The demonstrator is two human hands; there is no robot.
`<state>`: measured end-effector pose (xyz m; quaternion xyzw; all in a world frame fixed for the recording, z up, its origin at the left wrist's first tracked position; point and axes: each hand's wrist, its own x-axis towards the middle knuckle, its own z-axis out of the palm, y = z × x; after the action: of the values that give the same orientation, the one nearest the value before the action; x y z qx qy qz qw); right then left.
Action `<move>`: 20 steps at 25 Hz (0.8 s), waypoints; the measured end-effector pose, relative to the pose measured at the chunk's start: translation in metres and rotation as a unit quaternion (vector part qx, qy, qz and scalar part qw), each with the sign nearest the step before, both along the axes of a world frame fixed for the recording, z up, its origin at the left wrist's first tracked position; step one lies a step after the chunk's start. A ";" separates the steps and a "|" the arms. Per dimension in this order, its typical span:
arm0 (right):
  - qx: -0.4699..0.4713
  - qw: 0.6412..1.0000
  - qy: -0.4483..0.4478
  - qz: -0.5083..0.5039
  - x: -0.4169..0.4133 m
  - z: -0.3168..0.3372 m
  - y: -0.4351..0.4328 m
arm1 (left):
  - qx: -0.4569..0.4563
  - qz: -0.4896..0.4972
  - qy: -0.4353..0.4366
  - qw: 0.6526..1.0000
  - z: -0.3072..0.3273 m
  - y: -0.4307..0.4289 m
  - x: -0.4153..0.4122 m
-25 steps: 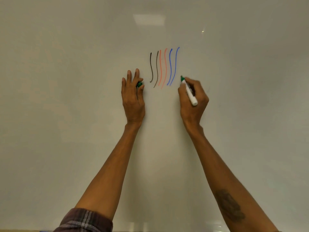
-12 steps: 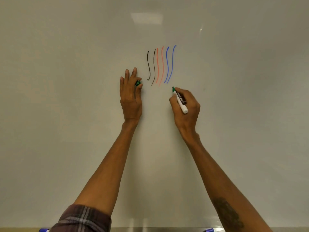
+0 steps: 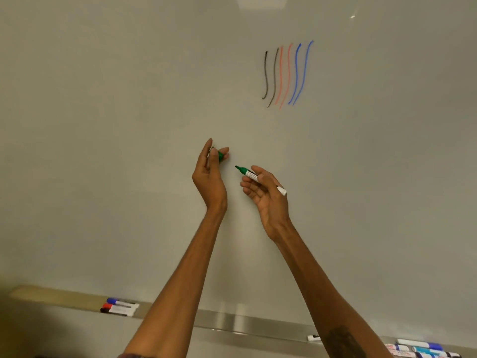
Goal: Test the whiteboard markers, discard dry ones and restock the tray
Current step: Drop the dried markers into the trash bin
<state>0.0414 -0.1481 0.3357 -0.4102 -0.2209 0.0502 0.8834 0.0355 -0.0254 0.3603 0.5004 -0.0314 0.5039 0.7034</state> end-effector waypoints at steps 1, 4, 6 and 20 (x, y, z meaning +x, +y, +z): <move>-0.007 1.000 0.004 0.002 -0.003 -0.008 0.008 | -0.035 -0.008 0.012 0.999 -0.011 0.004 -0.004; -0.025 0.999 0.021 0.003 -0.009 -0.025 0.027 | -0.088 -0.020 0.048 0.995 -0.037 0.015 -0.014; -0.032 0.999 0.035 0.009 -0.013 -0.035 0.036 | -0.092 -0.011 0.066 0.993 -0.051 0.020 -0.019; -0.099 0.992 0.062 0.040 -0.034 -0.086 0.095 | -0.100 0.039 0.118 0.987 -0.108 0.066 -0.049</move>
<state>0.0071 -0.0535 0.2500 -0.4827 -0.1753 0.1323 0.8478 -0.0140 0.0404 0.2528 0.4839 0.1221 0.4694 0.7284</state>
